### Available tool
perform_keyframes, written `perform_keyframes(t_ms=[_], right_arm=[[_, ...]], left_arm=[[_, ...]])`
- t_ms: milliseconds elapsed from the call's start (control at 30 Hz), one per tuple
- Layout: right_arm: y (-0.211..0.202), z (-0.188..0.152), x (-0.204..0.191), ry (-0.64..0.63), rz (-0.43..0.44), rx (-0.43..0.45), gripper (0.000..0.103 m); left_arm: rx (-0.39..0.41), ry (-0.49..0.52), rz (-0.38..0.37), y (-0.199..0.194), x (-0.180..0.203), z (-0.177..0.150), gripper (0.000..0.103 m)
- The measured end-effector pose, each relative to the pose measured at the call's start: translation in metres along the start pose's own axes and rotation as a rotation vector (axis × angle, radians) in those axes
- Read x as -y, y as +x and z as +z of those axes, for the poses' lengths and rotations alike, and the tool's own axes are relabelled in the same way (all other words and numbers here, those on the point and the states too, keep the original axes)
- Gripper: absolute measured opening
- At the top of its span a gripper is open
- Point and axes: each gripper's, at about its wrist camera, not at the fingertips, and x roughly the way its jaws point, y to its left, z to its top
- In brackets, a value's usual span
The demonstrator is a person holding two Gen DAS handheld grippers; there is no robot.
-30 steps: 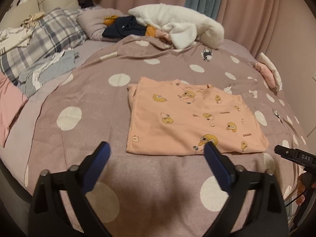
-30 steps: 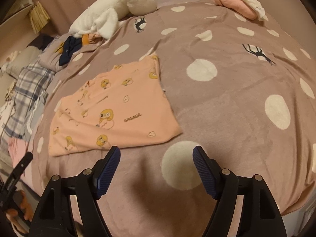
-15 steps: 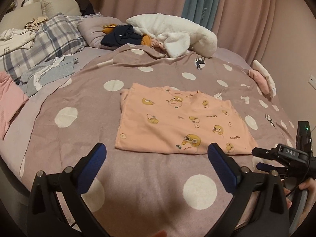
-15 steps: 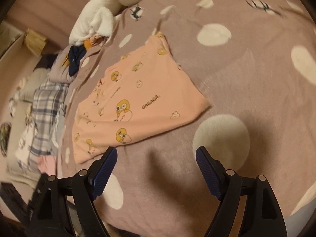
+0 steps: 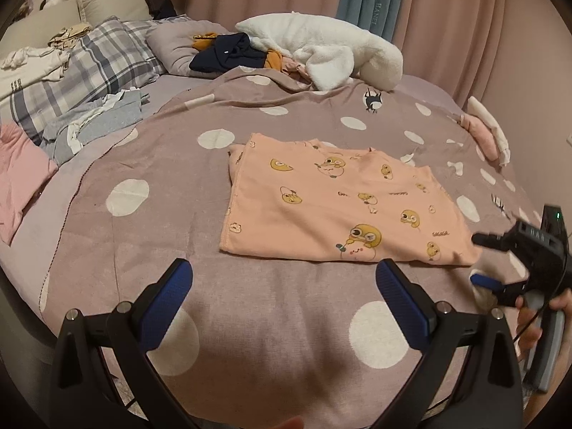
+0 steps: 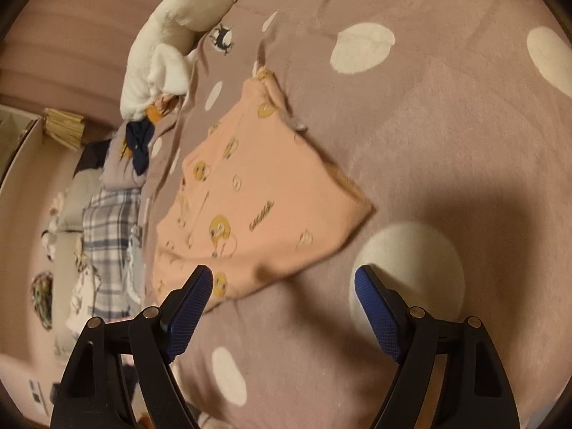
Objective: Fold small clothes
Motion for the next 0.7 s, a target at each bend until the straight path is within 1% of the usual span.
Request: perform_keyframes(t_ms=[67, 233, 367, 467, 700], right_arm=[[0.004, 0.005, -0.001, 0.010, 0.010, 0.001, 0.082], [0.015, 0.016, 0.004, 0.067, 0.066, -0.007, 0.082], [0.023, 0.022, 0.004, 0.075, 0.109, -0.003, 0.082], [0.025, 0.025, 0.004, 0.073, 0.101, 0.005, 0.082], [0.032, 0.030, 0.003, 0.049, 0.069, 0.026, 0.082]], left_arm=[[-0.007, 0.000, -0.006, 0.003, -0.001, -0.001, 0.102], [-0.025, -0.018, -0.015, 0.009, -0.004, -0.001, 0.102], [-0.020, -0.024, -0.012, 0.011, -0.007, -0.001, 0.102], [-0.007, -0.032, -0.018, 0.010, -0.009, -0.001, 0.102], [-0.017, -0.044, -0.021, 0.015, -0.012, 0.000, 0.102]])
